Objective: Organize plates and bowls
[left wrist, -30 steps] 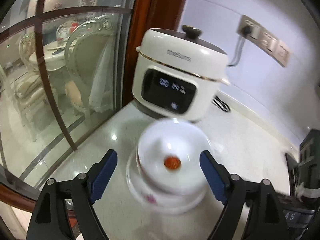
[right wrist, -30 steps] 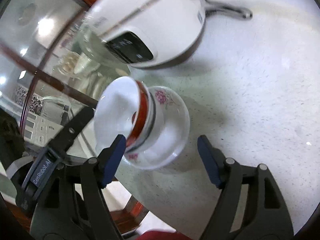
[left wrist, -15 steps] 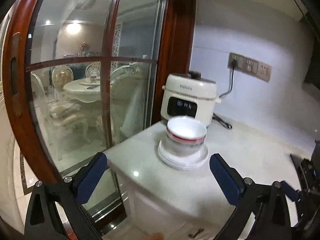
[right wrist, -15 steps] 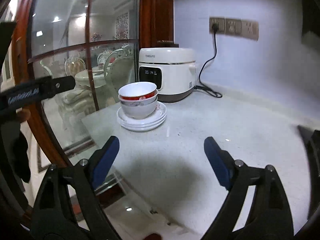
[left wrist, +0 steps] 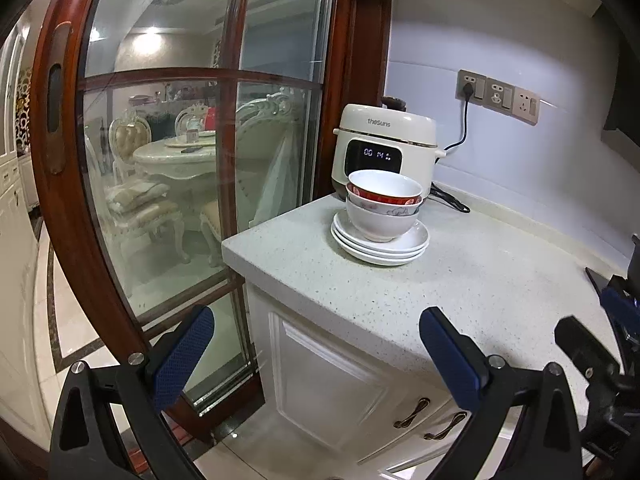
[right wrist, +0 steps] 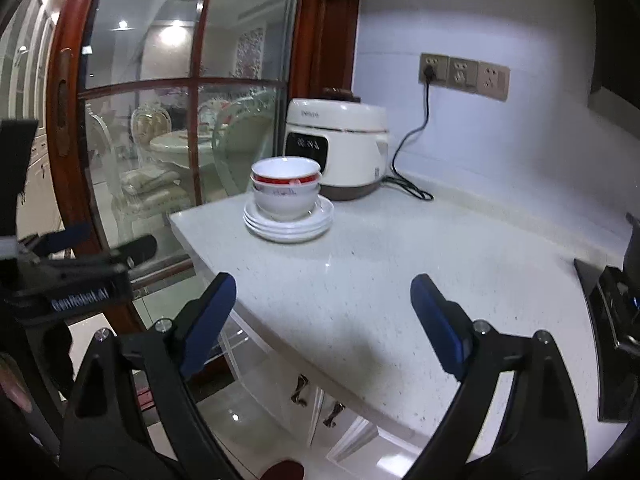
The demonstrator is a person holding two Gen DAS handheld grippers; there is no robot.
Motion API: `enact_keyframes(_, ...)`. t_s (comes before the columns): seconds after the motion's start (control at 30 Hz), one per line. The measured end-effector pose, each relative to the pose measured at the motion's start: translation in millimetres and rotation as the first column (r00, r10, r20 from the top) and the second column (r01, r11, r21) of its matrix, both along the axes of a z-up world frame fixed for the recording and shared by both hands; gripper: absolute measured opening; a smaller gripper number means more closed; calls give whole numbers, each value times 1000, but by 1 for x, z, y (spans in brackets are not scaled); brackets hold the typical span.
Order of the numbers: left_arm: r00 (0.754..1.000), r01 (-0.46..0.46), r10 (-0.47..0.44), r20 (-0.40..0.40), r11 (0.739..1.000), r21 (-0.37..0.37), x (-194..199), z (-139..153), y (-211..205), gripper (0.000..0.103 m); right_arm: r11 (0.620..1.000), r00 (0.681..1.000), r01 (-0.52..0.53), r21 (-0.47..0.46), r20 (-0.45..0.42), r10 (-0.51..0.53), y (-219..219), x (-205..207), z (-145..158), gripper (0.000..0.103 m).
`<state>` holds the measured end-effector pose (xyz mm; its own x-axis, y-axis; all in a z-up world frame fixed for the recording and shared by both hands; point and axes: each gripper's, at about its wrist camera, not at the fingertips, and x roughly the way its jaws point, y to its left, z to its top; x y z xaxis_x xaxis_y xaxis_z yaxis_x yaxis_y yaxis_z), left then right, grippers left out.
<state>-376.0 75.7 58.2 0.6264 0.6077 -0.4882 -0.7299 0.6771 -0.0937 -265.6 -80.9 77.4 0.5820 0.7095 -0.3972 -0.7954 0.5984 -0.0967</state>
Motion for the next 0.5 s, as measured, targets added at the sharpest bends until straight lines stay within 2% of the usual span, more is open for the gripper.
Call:
enact_keyframes(0.27,999,26,-26,-18,1000,16,-2,-2,-6,103,1000,999,-29,11,-19,29,2,-2,1,92)
enact_keyframes(0.5,999,36,-36,-32,999,1,-4,-6,-7,103,1000,999,-24,13,-36,24,3,-3,0,93)
